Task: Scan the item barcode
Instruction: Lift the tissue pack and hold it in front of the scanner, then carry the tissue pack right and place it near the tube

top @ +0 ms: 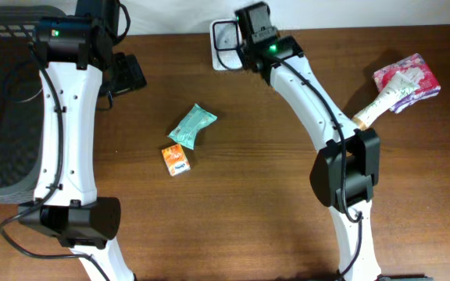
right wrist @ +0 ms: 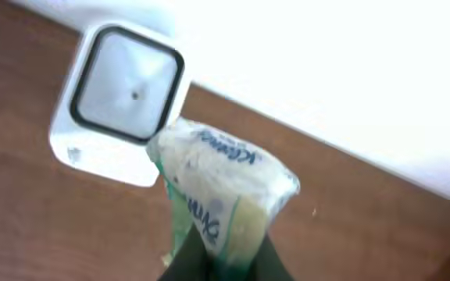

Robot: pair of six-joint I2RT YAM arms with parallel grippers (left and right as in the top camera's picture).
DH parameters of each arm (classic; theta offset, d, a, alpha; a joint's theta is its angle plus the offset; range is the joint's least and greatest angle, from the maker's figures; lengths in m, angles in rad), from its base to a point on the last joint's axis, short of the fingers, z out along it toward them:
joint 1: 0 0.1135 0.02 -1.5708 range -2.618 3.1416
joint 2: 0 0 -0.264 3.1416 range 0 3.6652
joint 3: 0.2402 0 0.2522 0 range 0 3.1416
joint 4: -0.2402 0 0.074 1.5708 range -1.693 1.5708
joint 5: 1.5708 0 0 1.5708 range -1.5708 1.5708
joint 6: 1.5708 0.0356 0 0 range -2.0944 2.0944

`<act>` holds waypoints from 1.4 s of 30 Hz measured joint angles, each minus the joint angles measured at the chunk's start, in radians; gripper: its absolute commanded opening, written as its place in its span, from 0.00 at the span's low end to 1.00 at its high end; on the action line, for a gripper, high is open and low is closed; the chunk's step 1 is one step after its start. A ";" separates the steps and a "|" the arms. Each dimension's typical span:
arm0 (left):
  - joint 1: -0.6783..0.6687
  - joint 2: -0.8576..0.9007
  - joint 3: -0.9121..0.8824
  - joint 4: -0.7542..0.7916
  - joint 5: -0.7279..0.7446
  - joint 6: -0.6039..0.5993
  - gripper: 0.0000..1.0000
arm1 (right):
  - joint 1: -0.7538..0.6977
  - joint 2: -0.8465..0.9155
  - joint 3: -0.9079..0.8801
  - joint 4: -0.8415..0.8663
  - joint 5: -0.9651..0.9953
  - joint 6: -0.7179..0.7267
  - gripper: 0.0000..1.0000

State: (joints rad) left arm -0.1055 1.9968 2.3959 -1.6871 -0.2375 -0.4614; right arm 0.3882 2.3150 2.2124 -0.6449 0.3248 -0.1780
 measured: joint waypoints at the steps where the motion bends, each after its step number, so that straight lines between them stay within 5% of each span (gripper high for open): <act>1: 0.000 0.000 0.000 0.000 0.001 0.000 0.99 | 0.000 0.000 0.000 0.060 -0.014 -0.044 0.04; 7: 0.000 0.000 0.000 0.000 0.000 0.000 0.99 | 0.000 0.154 0.005 0.443 -0.083 -0.373 0.04; 14: 0.000 0.000 0.000 0.000 0.000 0.000 0.99 | 0.000 0.199 0.003 0.518 -0.132 -0.484 0.04; 18: 0.000 0.000 0.000 0.000 0.000 0.000 0.99 | -0.013 0.201 0.004 0.468 -0.082 -0.147 0.04; 24: 0.000 0.000 0.000 0.002 0.000 0.000 0.99 | -0.342 0.017 0.018 -0.171 0.043 0.398 0.04; 28: 0.000 0.000 0.000 0.000 0.000 0.000 0.99 | -0.581 0.012 0.014 -0.441 0.073 0.473 0.04; 35: 0.000 0.000 0.000 0.000 0.000 0.000 0.99 | -0.795 0.012 0.014 -0.581 0.074 0.494 0.05; 39: 0.000 0.000 0.000 0.000 0.000 0.000 0.99 | -0.805 0.012 0.014 -0.608 -0.029 0.496 0.58; 42: 0.000 0.000 0.000 0.000 0.000 0.000 0.99 | -0.805 0.012 0.014 -0.640 -0.055 0.500 0.68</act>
State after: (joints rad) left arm -0.1055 1.9965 2.3959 -1.6871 -0.2375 -0.4610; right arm -0.4171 2.3272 2.2261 -1.2854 0.2699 0.3222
